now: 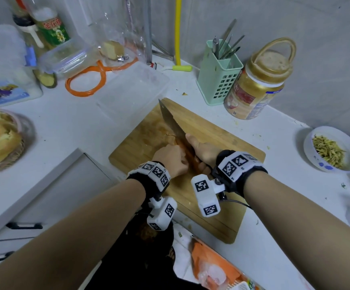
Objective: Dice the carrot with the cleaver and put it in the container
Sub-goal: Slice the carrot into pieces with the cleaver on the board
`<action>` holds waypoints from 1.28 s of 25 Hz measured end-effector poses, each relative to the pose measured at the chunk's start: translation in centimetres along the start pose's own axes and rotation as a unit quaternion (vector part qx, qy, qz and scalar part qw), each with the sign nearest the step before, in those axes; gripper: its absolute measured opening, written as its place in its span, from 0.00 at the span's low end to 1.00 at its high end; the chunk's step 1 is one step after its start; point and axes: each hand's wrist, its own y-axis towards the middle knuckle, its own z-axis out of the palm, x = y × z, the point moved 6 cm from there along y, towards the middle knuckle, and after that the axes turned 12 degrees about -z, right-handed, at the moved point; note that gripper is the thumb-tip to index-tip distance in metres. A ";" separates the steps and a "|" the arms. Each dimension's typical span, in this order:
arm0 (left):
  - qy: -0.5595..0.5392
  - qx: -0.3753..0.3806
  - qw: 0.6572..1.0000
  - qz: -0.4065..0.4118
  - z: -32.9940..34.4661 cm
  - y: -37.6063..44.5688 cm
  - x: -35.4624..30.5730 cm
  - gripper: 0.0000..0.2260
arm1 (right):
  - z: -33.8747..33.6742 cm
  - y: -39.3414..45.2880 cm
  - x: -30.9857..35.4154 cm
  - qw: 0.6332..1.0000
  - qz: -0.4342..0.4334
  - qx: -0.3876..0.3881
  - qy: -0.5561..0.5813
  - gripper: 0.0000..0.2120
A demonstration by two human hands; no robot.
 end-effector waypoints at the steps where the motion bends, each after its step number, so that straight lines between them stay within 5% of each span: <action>1: 0.008 -0.001 1.000 0.003 0.1 0.0 0.1 0.13 | 0.2 0.3 0.3 1.000 -0.002 0.000 0.003 0.34; 14: 0.053 0.024 0.998 0.040 0.1 0.6 0.6 0.09 | 0.9 1.5 1.0 0.999 -0.018 -0.037 0.002 0.35; 23: 0.053 -0.083 0.993 0.063 -1.0 0.7 0.9 0.09 | 0.9 2.7 0.1 0.998 -0.010 -0.018 0.053 0.34; 32: 0.023 -0.046 0.994 0.100 -0.2 1.9 0.9 0.10 | 0.8 3.1 0.0 0.998 -0.011 0.004 0.061 0.35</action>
